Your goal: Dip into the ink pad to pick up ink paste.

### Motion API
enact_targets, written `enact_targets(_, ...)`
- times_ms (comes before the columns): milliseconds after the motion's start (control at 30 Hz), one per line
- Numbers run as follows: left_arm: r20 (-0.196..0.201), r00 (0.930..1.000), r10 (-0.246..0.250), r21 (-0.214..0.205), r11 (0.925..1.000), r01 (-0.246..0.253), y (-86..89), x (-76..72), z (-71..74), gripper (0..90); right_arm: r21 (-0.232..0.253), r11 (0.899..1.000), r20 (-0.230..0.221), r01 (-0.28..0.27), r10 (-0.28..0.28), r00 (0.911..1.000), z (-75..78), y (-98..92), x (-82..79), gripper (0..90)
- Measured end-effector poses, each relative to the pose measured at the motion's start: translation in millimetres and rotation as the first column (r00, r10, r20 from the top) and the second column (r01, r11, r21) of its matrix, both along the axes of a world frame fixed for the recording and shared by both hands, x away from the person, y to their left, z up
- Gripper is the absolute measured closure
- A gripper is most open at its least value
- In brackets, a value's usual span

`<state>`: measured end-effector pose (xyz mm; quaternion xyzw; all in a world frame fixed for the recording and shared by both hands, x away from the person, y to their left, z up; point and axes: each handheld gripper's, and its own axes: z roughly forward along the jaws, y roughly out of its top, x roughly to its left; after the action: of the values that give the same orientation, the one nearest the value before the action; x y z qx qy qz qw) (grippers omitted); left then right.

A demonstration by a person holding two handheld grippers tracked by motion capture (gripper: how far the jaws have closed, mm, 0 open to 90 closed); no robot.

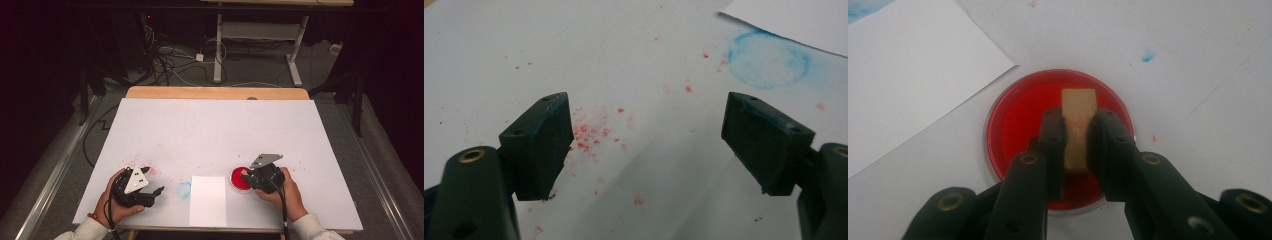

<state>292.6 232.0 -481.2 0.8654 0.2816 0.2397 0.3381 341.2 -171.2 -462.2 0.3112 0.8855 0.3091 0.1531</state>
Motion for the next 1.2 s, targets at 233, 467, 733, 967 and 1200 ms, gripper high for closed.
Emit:
enact_targets(233,-0.015,0.9999,0.007,-0.005,1.0,-0.007,1.0,-0.2,-0.9,19.6,-0.002,1.0,-0.002,-0.001,0.001,1.0,0.6,0.4,0.1,76.2)
enact_targets(467,-0.017,0.9998,0.008,-0.009,0.9999,-0.008,3.3,1.3,-1.9,19.6,0.004,1.0,-0.013,0.002,-0.002,0.9999,3.7,-0.3,1.4,76.1)
enact_targets(733,-0.017,0.9998,0.006,-0.01,0.9999,-0.006,5.2,1.3,-2.5,19.6,0.041,0.999,0.01,-0.002,0.001,0.9999,13.3,-3.7,-0.2,76.1)
enact_targets(967,-0.017,0.9999,-0.003,-0.01,0.9999,0.003,5.8,0.5,-2.1,19.7,0.076,0.997,0.047,-0.007,0.003,0.9989,27.4,-8.1,-4.9,76.1)
enact_targets(1200,-0.006,0.9999,-0.012,-0.001,0.9999,0.012,4.8,1.0,-2.4,19.6,0.093,0.996,0.07,-0.004,-0.003,0.9975,36.0,-13.2,-7.5,76.1)
